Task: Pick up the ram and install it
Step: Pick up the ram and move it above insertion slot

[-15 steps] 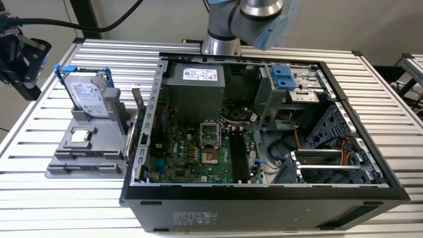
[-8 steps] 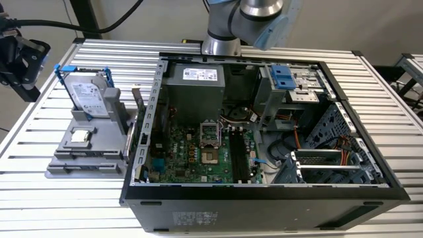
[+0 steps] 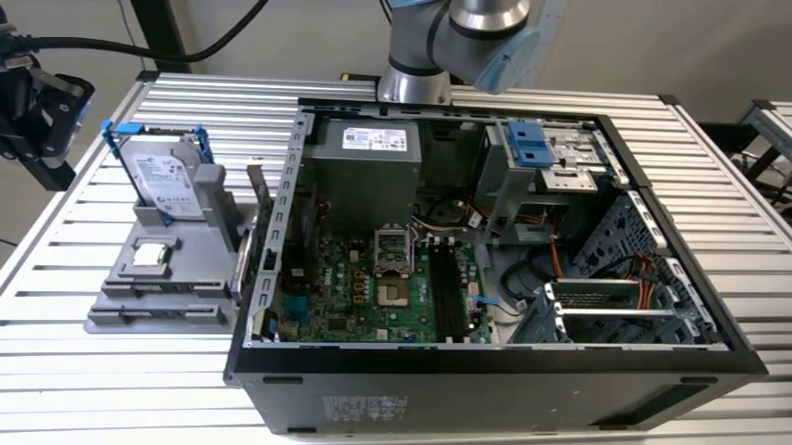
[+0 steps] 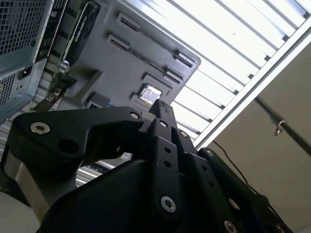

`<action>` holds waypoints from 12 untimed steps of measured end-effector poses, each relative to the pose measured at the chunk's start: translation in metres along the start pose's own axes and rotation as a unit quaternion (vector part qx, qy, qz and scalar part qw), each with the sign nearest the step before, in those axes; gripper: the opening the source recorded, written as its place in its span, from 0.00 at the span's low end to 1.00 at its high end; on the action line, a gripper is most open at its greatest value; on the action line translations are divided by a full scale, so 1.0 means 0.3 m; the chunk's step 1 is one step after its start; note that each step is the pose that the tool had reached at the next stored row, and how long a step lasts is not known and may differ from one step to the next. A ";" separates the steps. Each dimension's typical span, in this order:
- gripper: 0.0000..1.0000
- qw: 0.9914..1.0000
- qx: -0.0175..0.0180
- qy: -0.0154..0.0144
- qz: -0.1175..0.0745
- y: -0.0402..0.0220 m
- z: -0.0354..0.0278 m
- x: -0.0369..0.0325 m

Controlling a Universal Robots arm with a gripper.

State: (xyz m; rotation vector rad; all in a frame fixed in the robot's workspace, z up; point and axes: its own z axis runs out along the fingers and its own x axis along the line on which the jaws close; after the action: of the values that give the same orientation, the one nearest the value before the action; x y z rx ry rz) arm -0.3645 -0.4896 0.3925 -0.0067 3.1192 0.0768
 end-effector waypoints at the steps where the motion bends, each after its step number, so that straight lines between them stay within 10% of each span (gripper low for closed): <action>1: 0.00 1.000 0.000 0.000 0.000 0.000 0.000 0.000; 12: 0.00 1.000 -0.001 0.001 -0.027 0.000 0.000 0.000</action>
State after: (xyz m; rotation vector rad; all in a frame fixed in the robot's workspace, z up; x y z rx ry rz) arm -0.3645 -0.4896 0.3925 -0.0920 3.1192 0.0778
